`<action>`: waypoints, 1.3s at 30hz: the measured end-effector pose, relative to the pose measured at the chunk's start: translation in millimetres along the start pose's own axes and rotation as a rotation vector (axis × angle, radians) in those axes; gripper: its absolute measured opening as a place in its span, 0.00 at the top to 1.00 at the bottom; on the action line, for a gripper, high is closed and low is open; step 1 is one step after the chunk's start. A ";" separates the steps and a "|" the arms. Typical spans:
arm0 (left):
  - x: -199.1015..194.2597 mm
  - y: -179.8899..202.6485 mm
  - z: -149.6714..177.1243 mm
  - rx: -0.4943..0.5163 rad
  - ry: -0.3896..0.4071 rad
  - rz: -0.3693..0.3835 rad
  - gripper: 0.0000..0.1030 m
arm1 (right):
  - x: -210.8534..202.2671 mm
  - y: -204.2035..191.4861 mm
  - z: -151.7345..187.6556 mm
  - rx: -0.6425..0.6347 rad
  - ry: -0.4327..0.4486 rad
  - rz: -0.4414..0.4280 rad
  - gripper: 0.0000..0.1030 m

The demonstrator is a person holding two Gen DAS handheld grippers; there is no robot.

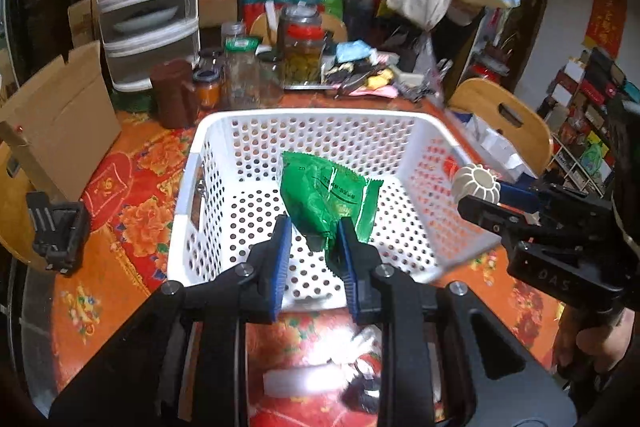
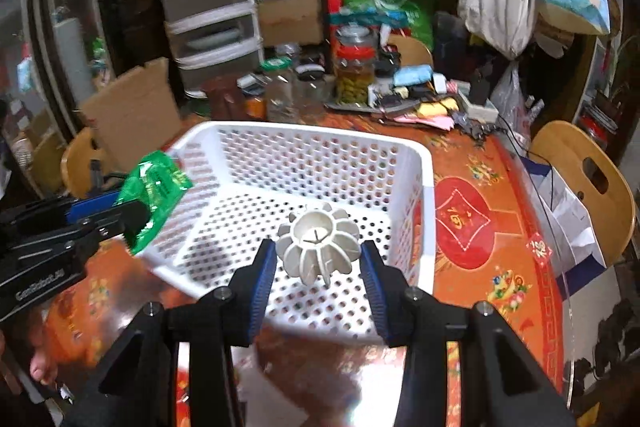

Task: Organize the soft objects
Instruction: 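Carry the green packet into the basket and open the left gripper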

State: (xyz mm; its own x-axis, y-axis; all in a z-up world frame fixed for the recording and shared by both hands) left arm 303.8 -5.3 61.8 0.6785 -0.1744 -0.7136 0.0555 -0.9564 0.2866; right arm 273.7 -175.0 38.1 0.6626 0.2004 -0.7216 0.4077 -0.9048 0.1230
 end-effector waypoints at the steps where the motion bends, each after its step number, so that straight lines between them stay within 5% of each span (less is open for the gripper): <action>1: 13.4 -0.9 -5.5 -0.010 -0.029 -0.014 0.79 | 12.5 3.8 -1.9 -0.001 -0.025 0.008 0.59; 9: 77.5 -12.9 -8.7 -0.044 -0.136 -0.075 0.79 | 71.2 11.4 -2.3 -0.008 -0.157 -0.001 0.59; 16: 84.3 -16.6 -8.2 -0.053 -0.121 -0.061 0.77 | 72.7 9.9 -8.2 -0.004 -0.120 -0.025 0.57; 18: 82.6 -18.9 -10.5 -0.062 -0.110 -0.055 0.73 | 70.2 8.3 -9.4 -0.009 -0.116 -0.027 0.47; 19: 79.4 -20.6 -10.2 -0.066 -0.107 -0.049 0.68 | 68.1 8.3 -10.4 -0.012 -0.107 -0.021 0.34; 20: 77.9 -20.9 -10.8 -0.063 -0.102 -0.046 0.56 | 66.5 8.5 -11.3 -0.012 -0.100 -0.020 0.23; 23: 67.8 -22.4 -10.3 -0.056 -0.069 -0.037 0.20 | 57.9 9.5 -12.2 -0.002 -0.077 -0.034 0.18; 26: 54.8 -26.7 -12.5 -0.065 -0.041 -0.029 0.04 | 51.2 10.5 -12.2 -0.005 -0.057 -0.041 0.00; 39: 24.7 -29.2 -11.0 -0.024 -0.002 -0.082 0.00 | 36.3 21.3 -3.4 0.019 -0.046 -0.023 0.00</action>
State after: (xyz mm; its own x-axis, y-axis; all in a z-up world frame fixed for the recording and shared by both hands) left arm 326.9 20.9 42.8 0.6699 -0.0963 -0.7362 0.1285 -0.9616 0.2426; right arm 308.6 -185.7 16.8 0.6233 0.2041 -0.7548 0.4100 -0.9073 0.0932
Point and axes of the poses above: each gripper's, at about its wrist camera, not at the fingertips, and x roughly the way its jaws point, y to its right, z to its underside, the point moved 1 cm from there along x, roughly the way its jaws point, and after that the axes turned 13 degrees about -x, right-handed, at the moved point
